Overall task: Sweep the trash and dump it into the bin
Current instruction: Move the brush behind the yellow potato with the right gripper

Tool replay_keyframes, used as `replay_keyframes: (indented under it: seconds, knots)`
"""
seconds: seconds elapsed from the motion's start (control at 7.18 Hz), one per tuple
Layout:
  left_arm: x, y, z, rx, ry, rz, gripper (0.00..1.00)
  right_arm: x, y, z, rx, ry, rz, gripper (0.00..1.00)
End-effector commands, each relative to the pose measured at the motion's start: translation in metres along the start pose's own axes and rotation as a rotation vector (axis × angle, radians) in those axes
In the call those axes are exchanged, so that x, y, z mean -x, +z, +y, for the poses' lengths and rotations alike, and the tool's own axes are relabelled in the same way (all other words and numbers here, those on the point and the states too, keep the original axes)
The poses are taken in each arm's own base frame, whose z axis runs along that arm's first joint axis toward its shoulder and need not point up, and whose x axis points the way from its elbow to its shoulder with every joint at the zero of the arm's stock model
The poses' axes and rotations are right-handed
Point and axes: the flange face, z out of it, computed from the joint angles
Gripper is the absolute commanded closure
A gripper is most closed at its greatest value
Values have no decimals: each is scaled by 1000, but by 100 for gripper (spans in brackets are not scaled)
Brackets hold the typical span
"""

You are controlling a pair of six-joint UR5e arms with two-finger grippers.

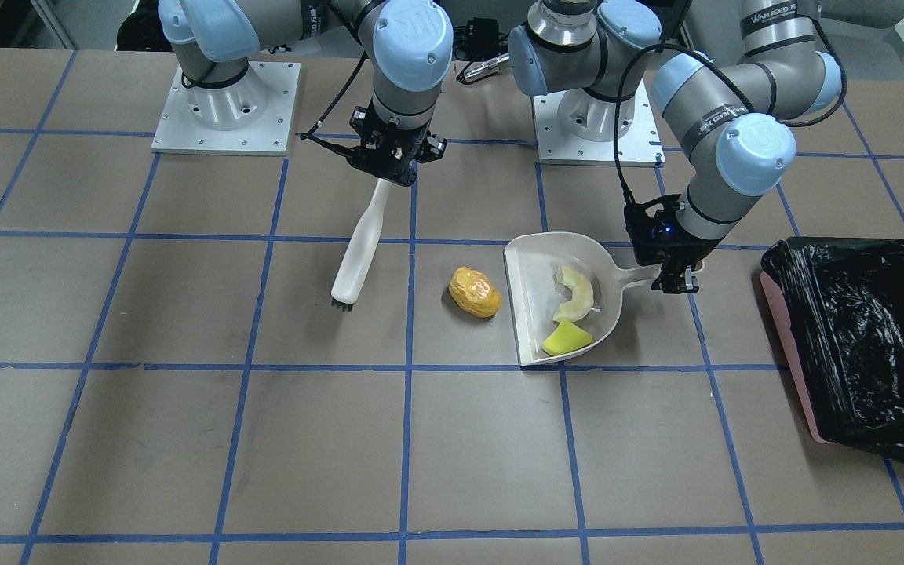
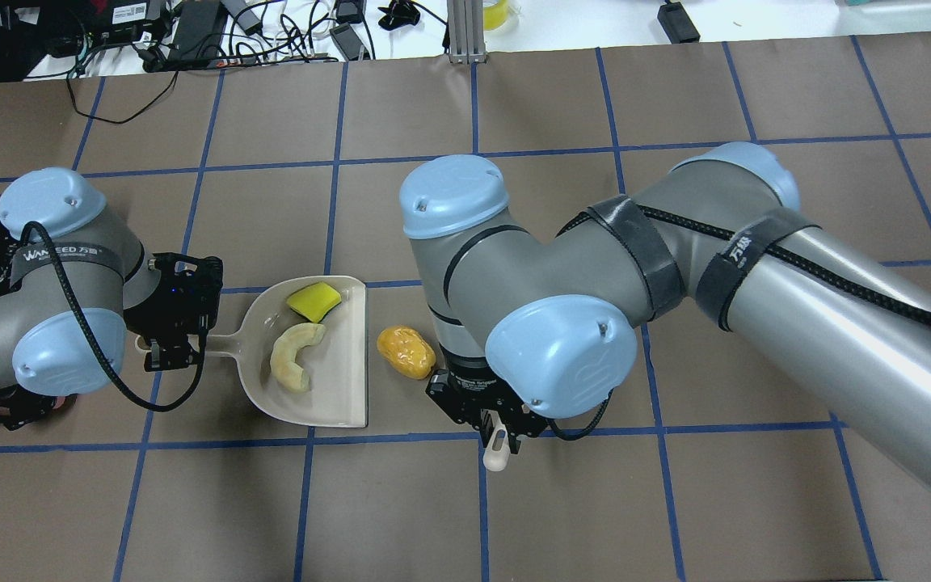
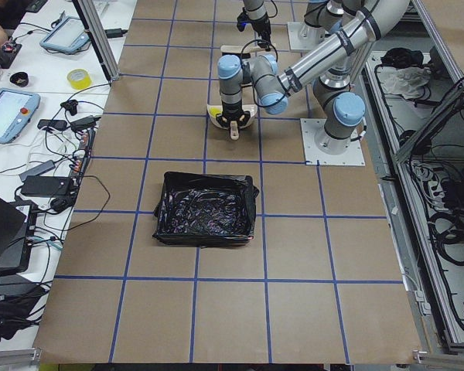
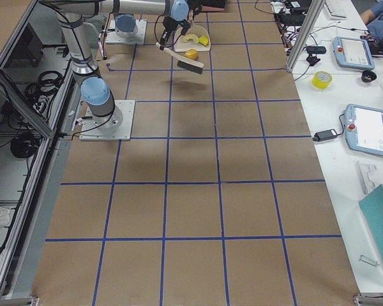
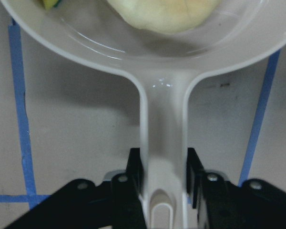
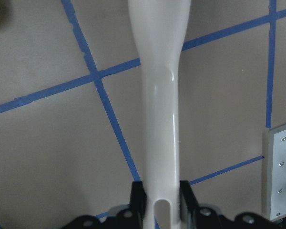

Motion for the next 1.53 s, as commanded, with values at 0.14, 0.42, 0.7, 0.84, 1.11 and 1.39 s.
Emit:
replay_keyframes:
  seconds: [0.14,0.42,0.7,0.84,1.11,1.39]
  knots:
    - [0,1,0,-1,-4,3,100,4,10,14,4,18,11,100]
    - [0,2,0,-1,-7,4,100,9,16,22,5,46,0,100]
    - [0,2,0,-1,-7,6,100,19,28,29,-17,85,-15,100]
    - [0,3,0,-2,-6,8,100,29,32,37,-4,106,-40,100]
    - [0,4,0,-2,-8,10,100,59,46,46,-30,116,-87,100]
    - [0,4,0,-4,-11,10,100,84,58,38,-68,44,-128,100]
